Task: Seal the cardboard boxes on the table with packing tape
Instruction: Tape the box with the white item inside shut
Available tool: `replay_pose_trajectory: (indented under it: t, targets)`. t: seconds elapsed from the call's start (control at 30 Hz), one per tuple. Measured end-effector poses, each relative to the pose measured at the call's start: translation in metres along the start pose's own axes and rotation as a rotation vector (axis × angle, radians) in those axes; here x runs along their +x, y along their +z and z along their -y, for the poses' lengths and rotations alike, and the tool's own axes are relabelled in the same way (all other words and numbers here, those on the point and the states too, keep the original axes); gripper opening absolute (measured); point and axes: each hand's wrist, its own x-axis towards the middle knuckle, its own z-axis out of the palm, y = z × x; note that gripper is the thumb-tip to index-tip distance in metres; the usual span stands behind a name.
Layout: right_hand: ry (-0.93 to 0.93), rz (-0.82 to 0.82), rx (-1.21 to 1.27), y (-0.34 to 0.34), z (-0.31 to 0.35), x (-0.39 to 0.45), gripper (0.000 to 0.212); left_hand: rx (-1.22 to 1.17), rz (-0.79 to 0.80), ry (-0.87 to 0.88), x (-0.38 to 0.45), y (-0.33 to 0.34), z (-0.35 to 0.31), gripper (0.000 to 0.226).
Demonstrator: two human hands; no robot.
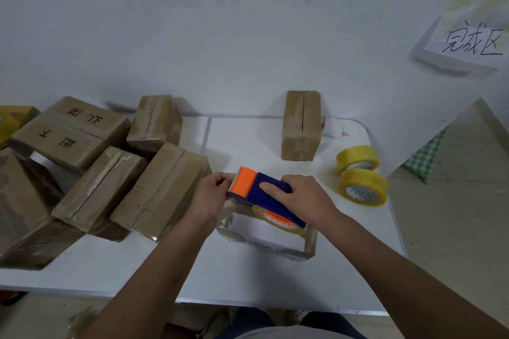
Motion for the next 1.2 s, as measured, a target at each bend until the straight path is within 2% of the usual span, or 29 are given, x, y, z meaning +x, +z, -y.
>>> replay_pose_trajectory:
  t: [0.1, 0.23, 0.4, 0.53, 0.83, 0.97, 1.1, 1.2]
  targets:
    - [-0.027, 0.008, -0.061, -0.007, 0.001, 0.001, 0.046, -0.030, -0.015, 0.004, -0.004, -0.003, 0.001, 0.019]
    - [-0.049, 0.026, -0.126, -0.013, 0.005, 0.005, 0.055, -0.055, -0.025, 0.016, -0.007, -0.003, 0.000, 0.021]
    - [-0.033, 0.087, -0.230, -0.028, -0.006, 0.003, 0.060, 0.027, -0.237, 0.011, 0.000, -0.049, 0.005, 0.029]
    - [0.001, 0.104, -0.325, -0.026, -0.018, -0.001, 0.064, 0.033, -0.115, -0.032, -0.001, -0.074, 0.020, 0.027]
    - [-0.010, -0.040, -0.443, -0.011, -0.007, -0.001, 0.060, -0.072, -0.199, -0.064, 0.027, -0.058, 0.060, 0.019]
    - [-0.003, -0.063, -0.468, -0.005, -0.007, -0.002, 0.061, -0.027, -0.182, -0.062, 0.044, -0.053, 0.079, 0.018]
    - [0.011, -0.063, -0.481, -0.002, -0.004, 0.002, 0.061, -0.058, -0.191, -0.132, 0.053, -0.040, 0.099, 0.011]
    - [0.029, -0.054, -0.482, -0.001, -0.003, 0.005, 0.061, -0.024, -0.114, -0.168, 0.055, -0.025, 0.108, 0.011]
